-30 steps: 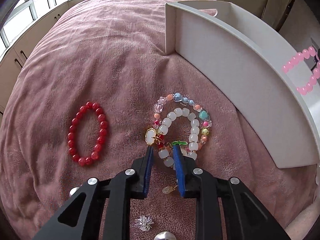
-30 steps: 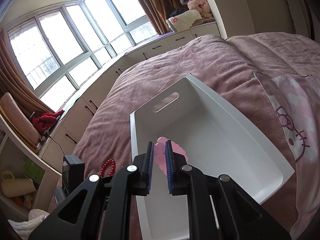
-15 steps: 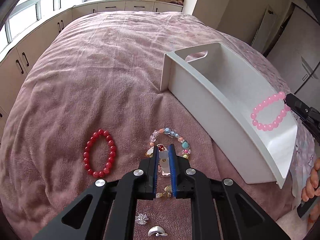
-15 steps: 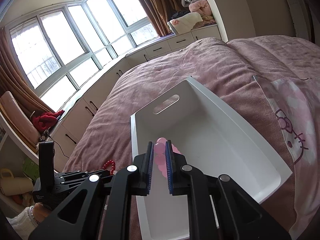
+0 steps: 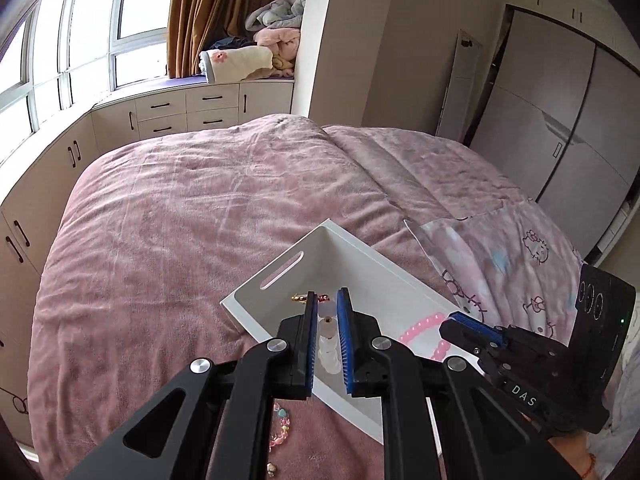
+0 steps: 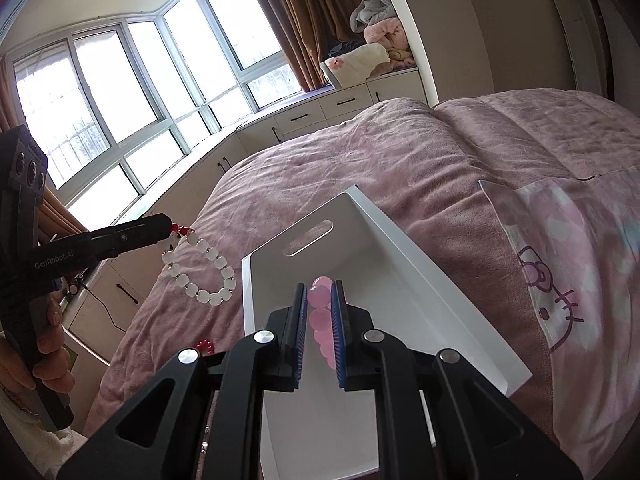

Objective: Organize jewelry
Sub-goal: 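Carry the white bracelet in the left tool while the right tool carries the pink bracelet into the white box, then open the left tool inside the white box while the right tool releases the pink bracelet there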

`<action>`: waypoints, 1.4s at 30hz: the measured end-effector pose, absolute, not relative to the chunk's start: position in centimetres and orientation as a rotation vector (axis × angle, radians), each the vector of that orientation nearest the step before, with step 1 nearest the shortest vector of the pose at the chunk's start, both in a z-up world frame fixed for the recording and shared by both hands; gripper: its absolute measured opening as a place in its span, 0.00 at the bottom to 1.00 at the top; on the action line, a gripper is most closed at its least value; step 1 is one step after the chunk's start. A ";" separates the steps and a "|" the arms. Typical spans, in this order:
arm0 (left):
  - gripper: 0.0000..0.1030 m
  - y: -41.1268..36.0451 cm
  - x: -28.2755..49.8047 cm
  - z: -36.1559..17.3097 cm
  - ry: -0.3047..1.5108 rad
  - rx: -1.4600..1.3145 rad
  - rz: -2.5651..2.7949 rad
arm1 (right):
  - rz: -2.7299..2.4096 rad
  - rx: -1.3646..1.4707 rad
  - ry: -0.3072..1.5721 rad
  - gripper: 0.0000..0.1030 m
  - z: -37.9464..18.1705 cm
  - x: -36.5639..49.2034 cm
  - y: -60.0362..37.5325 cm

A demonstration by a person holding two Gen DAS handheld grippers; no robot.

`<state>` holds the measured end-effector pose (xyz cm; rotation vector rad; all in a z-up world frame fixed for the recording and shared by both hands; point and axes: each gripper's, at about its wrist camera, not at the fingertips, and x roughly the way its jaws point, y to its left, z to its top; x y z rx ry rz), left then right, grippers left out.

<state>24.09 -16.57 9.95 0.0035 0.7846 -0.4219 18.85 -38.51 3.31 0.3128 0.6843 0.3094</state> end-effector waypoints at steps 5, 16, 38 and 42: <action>0.15 -20.0 26.5 9.2 0.807 0.057 -0.419 | 0.254 0.268 0.687 0.12 3.6 19.3 -39.0; 0.15 -23.2 31.6 1.9 0.967 0.147 -0.344 | 0.228 0.240 0.740 0.12 0.4 20.9 -39.4; 0.68 -21.0 32.4 -1.5 0.991 0.096 -0.321 | 0.329 0.027 0.601 0.78 -1.3 19.8 -36.2; 0.77 -17.0 29.5 0.5 0.926 0.005 -0.300 | 0.374 0.077 0.540 0.86 0.2 18.3 -36.5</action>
